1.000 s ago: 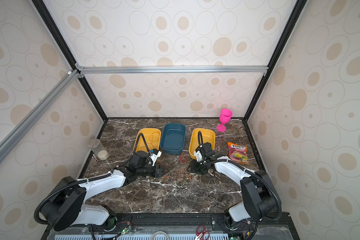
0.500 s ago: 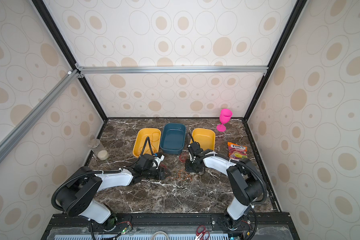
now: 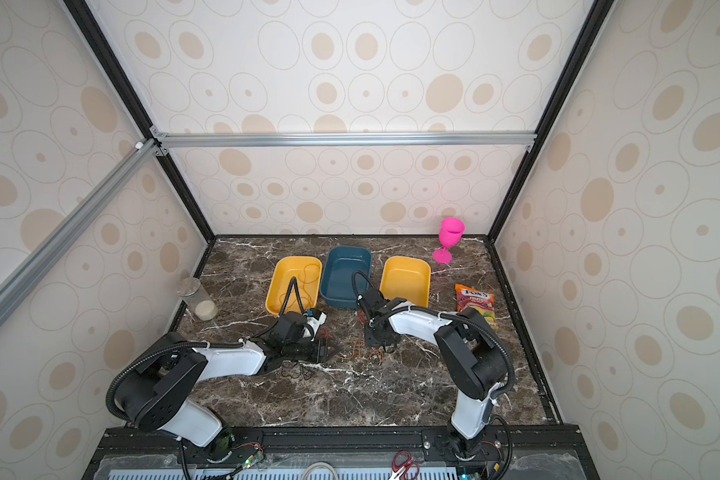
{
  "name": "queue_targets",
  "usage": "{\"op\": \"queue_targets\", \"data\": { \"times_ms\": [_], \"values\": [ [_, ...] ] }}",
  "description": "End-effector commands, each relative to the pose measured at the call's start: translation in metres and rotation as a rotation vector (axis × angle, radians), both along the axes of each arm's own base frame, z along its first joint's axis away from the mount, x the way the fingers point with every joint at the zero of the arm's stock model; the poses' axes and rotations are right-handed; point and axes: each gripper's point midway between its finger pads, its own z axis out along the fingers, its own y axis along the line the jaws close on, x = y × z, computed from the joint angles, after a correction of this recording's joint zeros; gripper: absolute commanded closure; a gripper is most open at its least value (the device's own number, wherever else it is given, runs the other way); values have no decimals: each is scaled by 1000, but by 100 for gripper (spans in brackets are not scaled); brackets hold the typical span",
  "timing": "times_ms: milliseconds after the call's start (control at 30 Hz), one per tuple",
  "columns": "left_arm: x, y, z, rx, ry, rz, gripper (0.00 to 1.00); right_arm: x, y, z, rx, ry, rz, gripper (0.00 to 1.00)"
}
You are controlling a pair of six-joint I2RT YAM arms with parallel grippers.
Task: Untangle the cables
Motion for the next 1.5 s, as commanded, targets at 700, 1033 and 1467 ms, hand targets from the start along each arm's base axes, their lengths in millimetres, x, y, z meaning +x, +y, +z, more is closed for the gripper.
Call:
{"op": "queue_targets", "data": {
  "times_ms": [700,1033,1467],
  "values": [
    [-8,45,-30,81,59,109,49,-42,-170,58,-239,-71,-345,100],
    [2,28,0,-42,40,96,48,-62,-183,49,-218,8,-399,99],
    [22,18,82,-198,-82,128,48,-45,-150,70,-71,-131,-323,69]
  ]
}}
